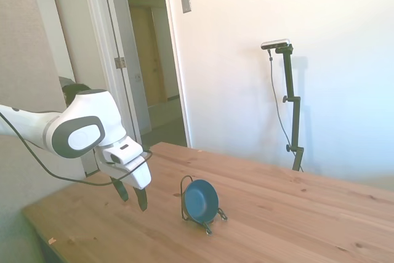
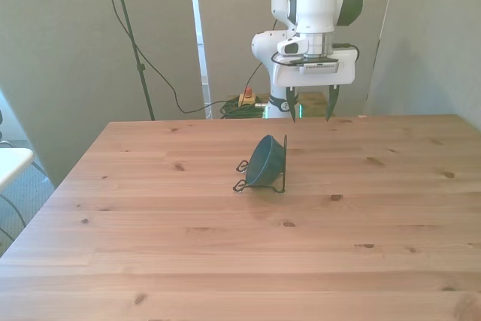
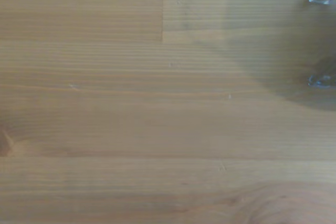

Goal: Unload the bowl

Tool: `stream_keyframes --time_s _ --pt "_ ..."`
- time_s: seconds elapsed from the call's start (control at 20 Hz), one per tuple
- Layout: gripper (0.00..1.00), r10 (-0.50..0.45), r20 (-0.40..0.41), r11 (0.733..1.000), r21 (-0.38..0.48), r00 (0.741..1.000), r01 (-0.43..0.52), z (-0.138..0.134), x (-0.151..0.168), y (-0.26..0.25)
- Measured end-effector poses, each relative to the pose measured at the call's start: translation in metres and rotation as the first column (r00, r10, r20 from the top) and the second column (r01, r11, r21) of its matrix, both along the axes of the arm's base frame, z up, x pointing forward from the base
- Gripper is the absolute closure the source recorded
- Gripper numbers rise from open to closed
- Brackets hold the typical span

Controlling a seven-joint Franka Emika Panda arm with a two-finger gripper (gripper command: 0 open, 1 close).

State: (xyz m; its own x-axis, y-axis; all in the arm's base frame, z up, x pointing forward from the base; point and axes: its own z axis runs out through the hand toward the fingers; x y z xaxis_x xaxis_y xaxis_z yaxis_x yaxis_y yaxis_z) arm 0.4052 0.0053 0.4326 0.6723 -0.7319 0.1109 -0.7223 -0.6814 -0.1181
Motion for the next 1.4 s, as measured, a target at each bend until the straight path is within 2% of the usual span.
stream_keyframes --time_s 0.3,0.65,0.85,1.1,1.4 --pt "0.00 0.004 -0.021 1.000 0.000 1.000 -0.004 -0.006 0.006 0.000" --pt "0.00 0.015 0.016 1.000 0.003 1.000 -0.015 0.006 0.017 -0.010" --pt "0.00 0.055 0.045 0.998 0.008 0.997 -0.055 0.015 0.033 -0.021" --pt "0.00 0.121 0.109 0.991 0.039 0.987 -0.126 0.040 0.056 -0.042" --pt "0.00 0.232 0.090 0.967 0.089 0.969 -0.240 0.040 0.050 -0.079"
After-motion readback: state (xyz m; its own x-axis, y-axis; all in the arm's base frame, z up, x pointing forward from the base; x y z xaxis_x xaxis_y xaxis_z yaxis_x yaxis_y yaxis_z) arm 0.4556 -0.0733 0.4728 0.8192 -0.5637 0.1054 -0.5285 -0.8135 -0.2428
